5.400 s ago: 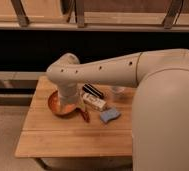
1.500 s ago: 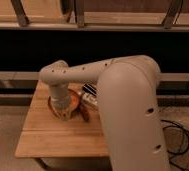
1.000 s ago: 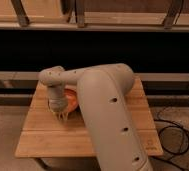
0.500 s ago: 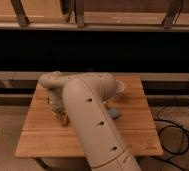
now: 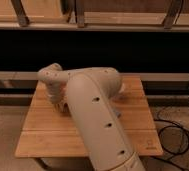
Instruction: Push the ceramic bowl across the table
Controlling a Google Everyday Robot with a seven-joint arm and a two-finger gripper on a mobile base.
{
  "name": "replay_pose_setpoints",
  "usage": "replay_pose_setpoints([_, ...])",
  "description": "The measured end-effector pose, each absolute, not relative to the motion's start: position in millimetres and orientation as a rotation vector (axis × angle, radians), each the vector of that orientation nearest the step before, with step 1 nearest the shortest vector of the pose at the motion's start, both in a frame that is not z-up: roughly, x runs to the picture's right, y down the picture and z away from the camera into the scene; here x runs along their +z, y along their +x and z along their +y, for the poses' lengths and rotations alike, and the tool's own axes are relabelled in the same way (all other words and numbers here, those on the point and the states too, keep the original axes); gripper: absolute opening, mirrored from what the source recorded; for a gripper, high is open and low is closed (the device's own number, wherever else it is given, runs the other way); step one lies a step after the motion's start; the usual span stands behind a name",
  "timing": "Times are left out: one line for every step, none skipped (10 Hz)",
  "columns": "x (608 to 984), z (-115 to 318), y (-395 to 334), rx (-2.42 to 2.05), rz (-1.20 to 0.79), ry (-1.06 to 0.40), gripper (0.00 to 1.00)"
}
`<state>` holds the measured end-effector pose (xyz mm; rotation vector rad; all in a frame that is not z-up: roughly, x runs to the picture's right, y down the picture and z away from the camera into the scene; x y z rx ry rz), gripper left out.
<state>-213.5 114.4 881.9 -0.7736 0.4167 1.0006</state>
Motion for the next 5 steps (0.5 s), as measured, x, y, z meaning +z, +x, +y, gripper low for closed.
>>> replay_pose_setpoints([877.7,106.0,-208.6,0.984,0.375,-0.732,0.00])
replay_pose_setpoints([875.7,102.1,-196.7,0.962,0.363,-0.690,0.00])
replay_pose_setpoints([873.2,100.3,-188.8,0.952,0.366,-0.665,0.00])
replay_pose_setpoints([872.0,99.4,-182.8,0.947,0.370,-0.649,0.00])
replay_pose_setpoints([872.0,99.6,-184.3,0.947,0.368,-0.649,0.00])
